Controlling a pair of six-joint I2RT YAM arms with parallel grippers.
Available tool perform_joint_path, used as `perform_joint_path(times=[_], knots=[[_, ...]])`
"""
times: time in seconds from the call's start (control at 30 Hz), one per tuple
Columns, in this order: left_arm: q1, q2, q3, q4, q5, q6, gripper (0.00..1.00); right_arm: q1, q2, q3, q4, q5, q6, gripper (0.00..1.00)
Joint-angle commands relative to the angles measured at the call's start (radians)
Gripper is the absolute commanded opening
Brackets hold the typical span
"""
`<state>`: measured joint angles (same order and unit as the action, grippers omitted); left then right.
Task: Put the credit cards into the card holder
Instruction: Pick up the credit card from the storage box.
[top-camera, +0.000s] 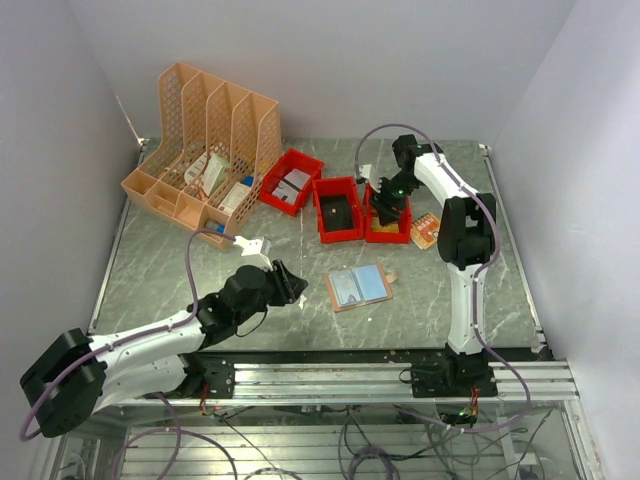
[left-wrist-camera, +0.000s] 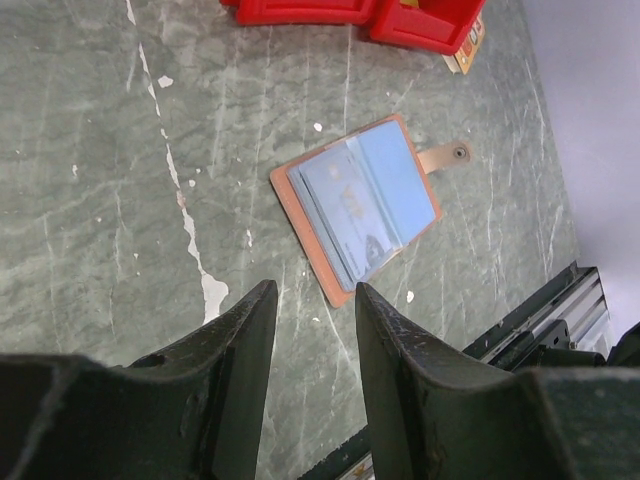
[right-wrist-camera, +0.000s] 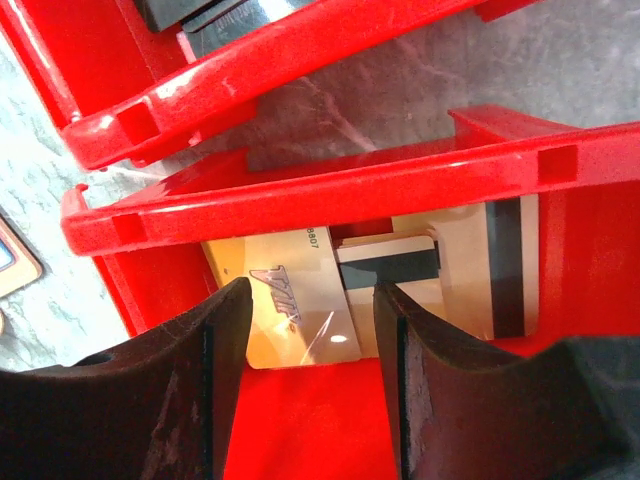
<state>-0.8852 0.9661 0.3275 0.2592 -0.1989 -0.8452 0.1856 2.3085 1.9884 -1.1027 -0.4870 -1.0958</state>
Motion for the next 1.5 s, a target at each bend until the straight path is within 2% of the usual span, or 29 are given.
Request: perform_joint_path(times=[0.0, 0.23, 0.4, 0.77, 0.93, 1.47], knots=[[0.002, 0.028, 0.005, 0.078, 0.032, -0.004, 0.48, 0.005, 0.038, 0.046, -0.051, 0.037, 0.035, 0.52], [0.003, 0.045, -0.001, 0.104, 0.042, -0.011, 0.48, 0.006, 0.015, -0.032, -0.054, 0.035, 0.039, 0.50], [0.002, 0.062, 0.007, 0.111, 0.050, -0.010, 0.48, 0.006, 0.011, -0.022, -0.118, -0.019, 0.055, 0.38], [0.003, 0.077, 0.001, 0.132, 0.057, -0.017, 0.48, 0.004, 0.005, 0.023, -0.218, -0.139, 0.141, 0.24], [0.003, 0.078, -0.002, 0.137, 0.055, -0.018, 0.48, 0.005, 0.000, 0.032, -0.268, -0.182, 0.137, 0.20], [0.002, 0.128, 0.012, 0.176, 0.070, -0.015, 0.48, 0.008, -0.084, -0.081, -0.276, -0.215, 0.153, 0.13]])
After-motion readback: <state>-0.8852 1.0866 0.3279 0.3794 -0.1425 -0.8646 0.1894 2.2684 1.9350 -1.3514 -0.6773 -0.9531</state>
